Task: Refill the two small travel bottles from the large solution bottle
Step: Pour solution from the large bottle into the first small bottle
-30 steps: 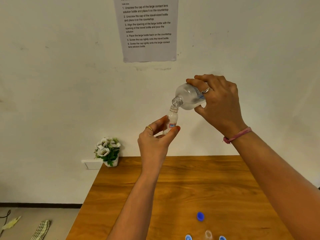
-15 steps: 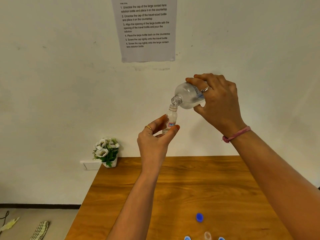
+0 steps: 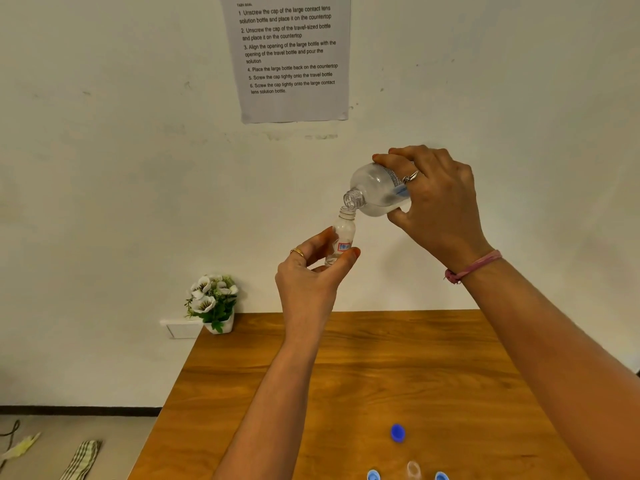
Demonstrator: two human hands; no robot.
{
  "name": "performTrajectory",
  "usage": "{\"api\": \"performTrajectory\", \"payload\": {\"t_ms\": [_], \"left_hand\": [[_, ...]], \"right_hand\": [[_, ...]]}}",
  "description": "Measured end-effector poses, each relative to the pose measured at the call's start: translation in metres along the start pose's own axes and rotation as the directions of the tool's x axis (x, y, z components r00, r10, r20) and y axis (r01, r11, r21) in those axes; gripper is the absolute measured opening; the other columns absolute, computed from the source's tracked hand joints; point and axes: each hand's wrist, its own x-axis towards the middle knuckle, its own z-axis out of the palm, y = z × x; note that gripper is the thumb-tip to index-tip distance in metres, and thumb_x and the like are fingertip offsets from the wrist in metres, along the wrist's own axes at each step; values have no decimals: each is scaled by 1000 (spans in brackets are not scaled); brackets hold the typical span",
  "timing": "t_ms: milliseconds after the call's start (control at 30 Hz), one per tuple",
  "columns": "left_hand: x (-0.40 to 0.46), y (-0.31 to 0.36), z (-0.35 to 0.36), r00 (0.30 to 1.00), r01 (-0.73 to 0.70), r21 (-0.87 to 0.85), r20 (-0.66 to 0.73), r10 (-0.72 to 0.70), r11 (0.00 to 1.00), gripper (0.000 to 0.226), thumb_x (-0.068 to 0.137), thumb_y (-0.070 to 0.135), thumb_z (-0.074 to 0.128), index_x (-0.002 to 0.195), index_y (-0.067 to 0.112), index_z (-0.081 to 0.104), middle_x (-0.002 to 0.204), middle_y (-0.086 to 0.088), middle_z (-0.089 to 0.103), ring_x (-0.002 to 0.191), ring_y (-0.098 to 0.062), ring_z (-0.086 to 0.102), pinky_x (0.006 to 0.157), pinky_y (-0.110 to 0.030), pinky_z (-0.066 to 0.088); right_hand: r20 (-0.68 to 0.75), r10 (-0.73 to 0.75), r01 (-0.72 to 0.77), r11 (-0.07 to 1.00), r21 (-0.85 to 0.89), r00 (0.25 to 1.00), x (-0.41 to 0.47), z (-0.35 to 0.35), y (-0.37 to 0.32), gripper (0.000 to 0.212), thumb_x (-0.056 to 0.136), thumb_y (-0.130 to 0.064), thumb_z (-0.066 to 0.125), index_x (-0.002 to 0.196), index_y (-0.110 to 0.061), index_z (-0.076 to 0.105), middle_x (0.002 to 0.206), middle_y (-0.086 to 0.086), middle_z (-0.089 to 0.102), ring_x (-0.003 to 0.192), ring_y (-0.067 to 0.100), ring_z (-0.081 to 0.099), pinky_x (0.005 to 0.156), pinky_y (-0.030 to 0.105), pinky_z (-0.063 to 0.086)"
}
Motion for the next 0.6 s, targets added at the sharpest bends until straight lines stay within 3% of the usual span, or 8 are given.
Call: {"api": "performTrajectory", "payload": {"t_ms": [600], "left_hand": [[3, -1, 1, 1000, -12, -4, -9, 12, 1000, 37, 72, 15, 81, 105, 24, 69, 95, 10, 71, 83, 5, 65, 64, -9, 49]], "right_hand": [[-13, 0, 0, 1000, 11, 1000, 2, 5, 0, 63, 66, -15, 81, 124, -18, 58, 118, 9, 61, 109, 32, 57, 83, 47, 43]]}}
